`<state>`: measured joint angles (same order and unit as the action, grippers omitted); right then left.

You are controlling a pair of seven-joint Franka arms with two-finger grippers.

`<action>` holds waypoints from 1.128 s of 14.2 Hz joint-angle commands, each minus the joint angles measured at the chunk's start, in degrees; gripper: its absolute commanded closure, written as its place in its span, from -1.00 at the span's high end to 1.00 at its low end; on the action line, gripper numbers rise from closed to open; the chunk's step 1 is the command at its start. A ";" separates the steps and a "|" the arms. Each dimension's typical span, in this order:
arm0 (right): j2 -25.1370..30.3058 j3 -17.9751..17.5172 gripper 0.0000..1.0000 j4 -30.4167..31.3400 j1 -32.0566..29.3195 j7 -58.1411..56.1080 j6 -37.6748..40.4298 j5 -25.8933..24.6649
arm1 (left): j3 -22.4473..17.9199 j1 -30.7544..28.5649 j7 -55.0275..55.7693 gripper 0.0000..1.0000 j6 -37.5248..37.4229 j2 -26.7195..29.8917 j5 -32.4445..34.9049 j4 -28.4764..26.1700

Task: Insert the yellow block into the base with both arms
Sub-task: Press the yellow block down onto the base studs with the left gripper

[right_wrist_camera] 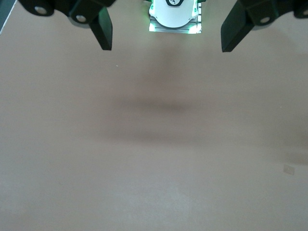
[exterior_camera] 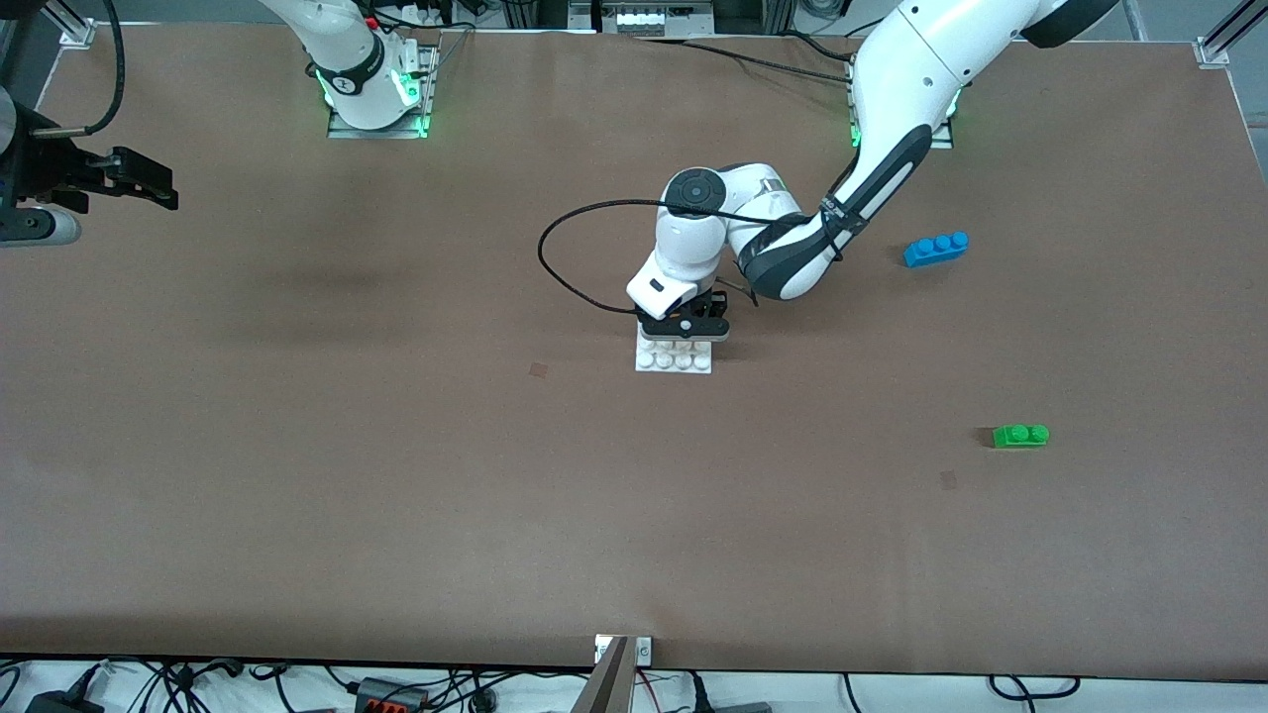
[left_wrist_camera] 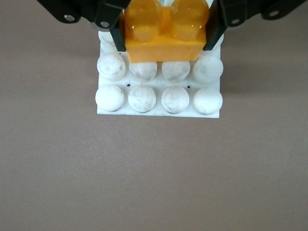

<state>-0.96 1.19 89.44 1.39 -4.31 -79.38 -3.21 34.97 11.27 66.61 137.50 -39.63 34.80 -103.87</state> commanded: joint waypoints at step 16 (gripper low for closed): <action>-0.62 0.21 1.00 0.04 -2.35 0.88 -3.06 2.86 | 1.86 -1.95 1.42 0.01 1.89 0.69 1.94 -4.41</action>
<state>-1.78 1.61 89.44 -0.03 -4.26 -82.26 -1.40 36.01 10.40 66.77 138.83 -39.50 34.84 -107.30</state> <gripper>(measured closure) 0.000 0.322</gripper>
